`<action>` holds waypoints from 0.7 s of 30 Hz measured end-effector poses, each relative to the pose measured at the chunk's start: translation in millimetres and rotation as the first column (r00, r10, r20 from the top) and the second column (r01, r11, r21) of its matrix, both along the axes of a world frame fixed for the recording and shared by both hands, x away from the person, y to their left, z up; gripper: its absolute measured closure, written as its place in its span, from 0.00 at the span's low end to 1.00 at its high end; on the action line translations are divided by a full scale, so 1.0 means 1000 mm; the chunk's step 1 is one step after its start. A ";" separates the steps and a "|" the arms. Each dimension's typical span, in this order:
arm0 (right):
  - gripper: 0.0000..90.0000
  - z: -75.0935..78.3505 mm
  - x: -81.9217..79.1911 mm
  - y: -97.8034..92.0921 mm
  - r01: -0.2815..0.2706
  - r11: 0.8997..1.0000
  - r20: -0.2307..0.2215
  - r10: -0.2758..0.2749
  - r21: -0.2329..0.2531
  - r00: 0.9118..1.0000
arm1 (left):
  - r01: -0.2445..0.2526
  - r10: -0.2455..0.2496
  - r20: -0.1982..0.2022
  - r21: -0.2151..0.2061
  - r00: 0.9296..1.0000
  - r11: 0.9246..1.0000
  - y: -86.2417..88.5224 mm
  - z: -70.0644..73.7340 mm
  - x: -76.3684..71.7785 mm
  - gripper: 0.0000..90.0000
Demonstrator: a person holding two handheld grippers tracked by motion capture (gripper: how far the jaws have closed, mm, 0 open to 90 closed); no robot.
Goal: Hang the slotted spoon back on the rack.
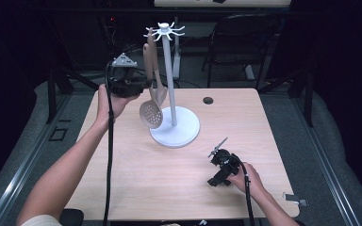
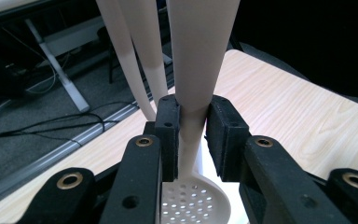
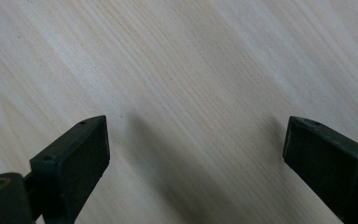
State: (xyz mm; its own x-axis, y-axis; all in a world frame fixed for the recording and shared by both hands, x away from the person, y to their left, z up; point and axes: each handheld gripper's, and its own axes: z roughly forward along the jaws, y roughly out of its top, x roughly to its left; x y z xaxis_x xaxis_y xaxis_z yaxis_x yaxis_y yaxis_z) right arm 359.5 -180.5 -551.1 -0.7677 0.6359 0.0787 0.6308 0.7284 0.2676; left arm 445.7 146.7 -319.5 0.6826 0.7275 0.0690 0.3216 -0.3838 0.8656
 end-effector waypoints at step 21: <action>0.08 -0.003 -0.002 0.001 0.020 1.000 0.012 -0.020 0.024 1.000 | -0.021 0.021 -0.029 0.016 0.999 1.000 -0.014 0.007 0.017 0.83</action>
